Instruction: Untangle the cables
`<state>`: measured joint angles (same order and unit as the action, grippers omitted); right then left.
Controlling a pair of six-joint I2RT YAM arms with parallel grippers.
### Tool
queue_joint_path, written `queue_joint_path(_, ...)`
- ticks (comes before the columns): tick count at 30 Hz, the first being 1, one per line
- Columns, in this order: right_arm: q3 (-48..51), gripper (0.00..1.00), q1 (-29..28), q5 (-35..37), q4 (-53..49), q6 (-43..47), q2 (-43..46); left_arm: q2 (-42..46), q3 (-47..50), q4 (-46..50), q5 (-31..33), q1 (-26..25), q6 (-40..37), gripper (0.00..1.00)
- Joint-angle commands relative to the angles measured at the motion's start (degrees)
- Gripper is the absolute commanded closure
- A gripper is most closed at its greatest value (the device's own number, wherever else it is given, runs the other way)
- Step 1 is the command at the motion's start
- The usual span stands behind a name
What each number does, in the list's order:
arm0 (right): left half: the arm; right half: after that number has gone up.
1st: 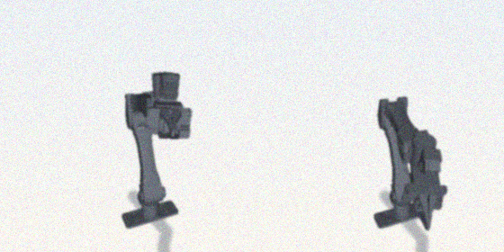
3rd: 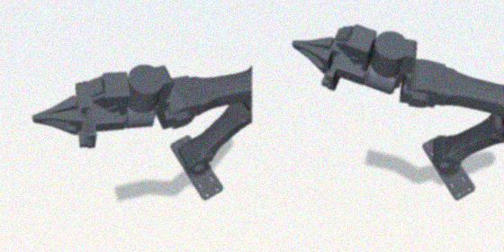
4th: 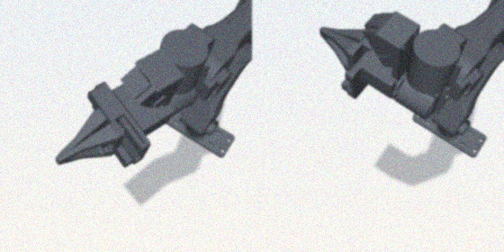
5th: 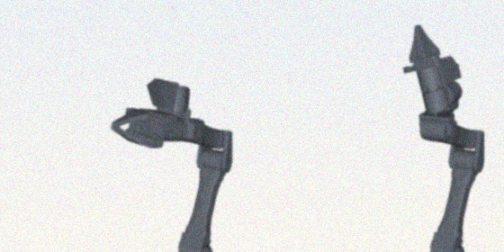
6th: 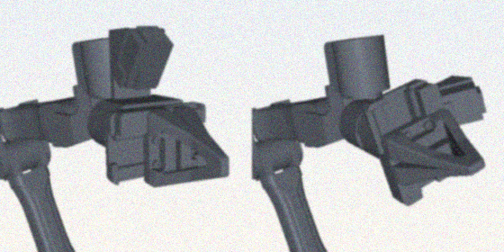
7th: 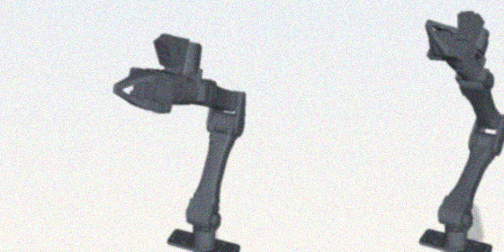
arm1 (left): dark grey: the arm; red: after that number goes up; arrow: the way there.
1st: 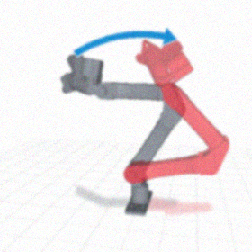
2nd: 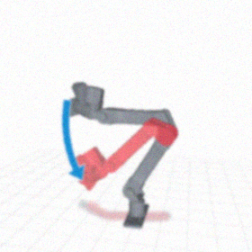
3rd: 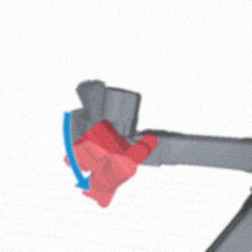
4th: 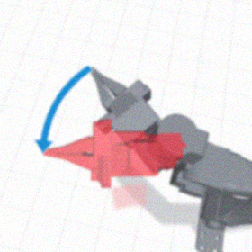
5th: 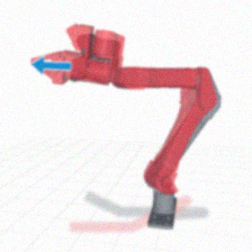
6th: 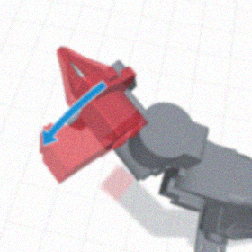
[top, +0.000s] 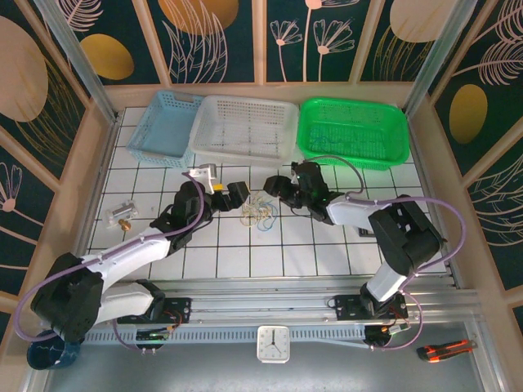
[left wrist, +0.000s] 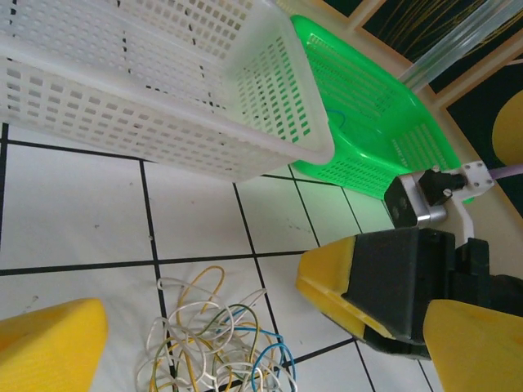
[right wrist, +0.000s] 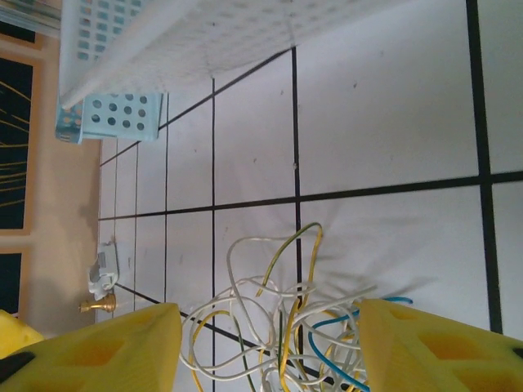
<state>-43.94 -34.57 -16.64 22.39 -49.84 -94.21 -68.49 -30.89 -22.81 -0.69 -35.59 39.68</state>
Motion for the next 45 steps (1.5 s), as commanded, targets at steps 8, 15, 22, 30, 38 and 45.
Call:
queue_joint_path(8, 2.18, 0.43, -3.12, 0.66, 5.49, -3.5, -2.68, 0.1, 0.09, 0.8, -0.27, 0.99, -1.65, 0.01)
queue_joint_path(15, -1.34, 0.56, -3.4, 0.12, 5.66, -2.89, -7.15, 0.2, -0.33, 0.01, -2.49, 2.56, -0.33, 0.01)
queue_joint_path(22, -2.36, 1.0, -3.05, 0.87, 2.73, 0.2, -3.86, 0.11, -0.83, 0.64, -3.16, 2.99, -0.47, 0.01)
queue_joint_path(30, 4.15, 1.0, -3.75, 3.4, 1.78, 1.7, 10.82, -1.08, 0.39, -0.67, -3.76, 3.25, 0.14, 0.01)
queue_joint_path(38, 9.13, 1.0, -3.95, 4.86, 2.09, 4.03, 15.33, -2.53, 1.18, -1.8, -4.87, 3.26, 0.23, 0.01)
queue_joint_path(45, 13.38, 0.86, -4.31, 2.64, 6.67, 6.09, 13.02, -2.74, 1.28, -1.91, -5.45, 3.25, 0.66, 0.01)
